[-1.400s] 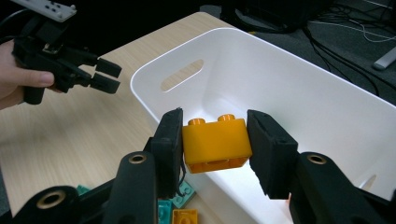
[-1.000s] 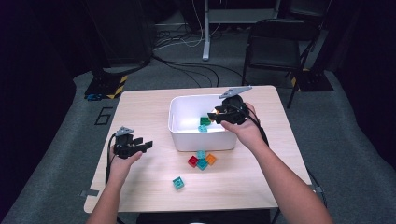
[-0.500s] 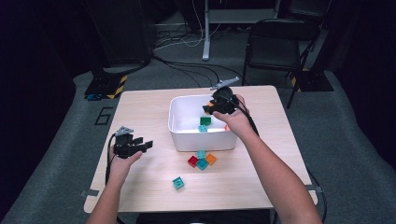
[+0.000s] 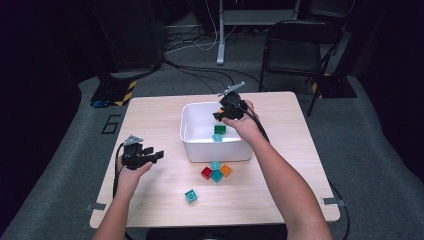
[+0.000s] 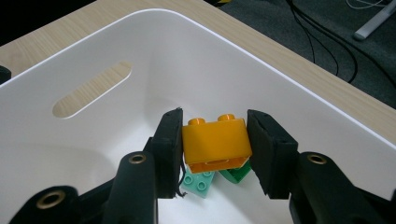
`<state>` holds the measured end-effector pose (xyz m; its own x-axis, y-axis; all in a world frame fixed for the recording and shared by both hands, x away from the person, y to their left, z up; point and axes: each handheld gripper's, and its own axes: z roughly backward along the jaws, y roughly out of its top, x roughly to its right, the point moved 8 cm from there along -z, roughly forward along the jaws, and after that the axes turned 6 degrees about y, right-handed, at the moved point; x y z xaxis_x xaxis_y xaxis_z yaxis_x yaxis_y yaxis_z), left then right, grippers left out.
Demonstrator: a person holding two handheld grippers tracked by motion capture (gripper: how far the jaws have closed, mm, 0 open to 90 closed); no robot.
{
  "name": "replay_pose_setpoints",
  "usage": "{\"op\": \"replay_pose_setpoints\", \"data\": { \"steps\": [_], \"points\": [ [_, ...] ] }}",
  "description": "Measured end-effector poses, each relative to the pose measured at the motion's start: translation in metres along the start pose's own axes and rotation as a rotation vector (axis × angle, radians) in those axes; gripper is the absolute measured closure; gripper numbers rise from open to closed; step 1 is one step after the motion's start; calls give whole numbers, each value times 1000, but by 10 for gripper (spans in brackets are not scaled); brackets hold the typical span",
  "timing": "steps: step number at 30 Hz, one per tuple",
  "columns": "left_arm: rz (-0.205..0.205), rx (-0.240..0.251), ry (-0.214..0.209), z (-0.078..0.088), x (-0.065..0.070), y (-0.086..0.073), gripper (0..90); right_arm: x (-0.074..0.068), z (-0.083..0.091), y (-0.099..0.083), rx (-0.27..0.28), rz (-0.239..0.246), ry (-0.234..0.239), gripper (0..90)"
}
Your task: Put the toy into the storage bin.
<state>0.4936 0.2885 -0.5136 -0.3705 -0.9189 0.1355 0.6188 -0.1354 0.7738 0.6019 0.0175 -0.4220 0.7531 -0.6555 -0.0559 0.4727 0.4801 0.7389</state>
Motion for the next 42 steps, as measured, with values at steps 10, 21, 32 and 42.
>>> {"op": "replay_pose_setpoints", "data": {
  "steps": [10,21,32,42],
  "points": [
    [-5,-4,1,-1,2,0,429,-1,2,0,4,-8,-5,521],
    [-12,-7,1,-2,4,-1,432,-24,34,-1,60,35,19,515],
    [-34,-10,-5,-3,14,-1,435,-51,72,-23,165,32,-10,454],
    [-54,-23,-14,-5,24,-2,455,-66,90,-53,154,-8,65,449]
  ]
}}
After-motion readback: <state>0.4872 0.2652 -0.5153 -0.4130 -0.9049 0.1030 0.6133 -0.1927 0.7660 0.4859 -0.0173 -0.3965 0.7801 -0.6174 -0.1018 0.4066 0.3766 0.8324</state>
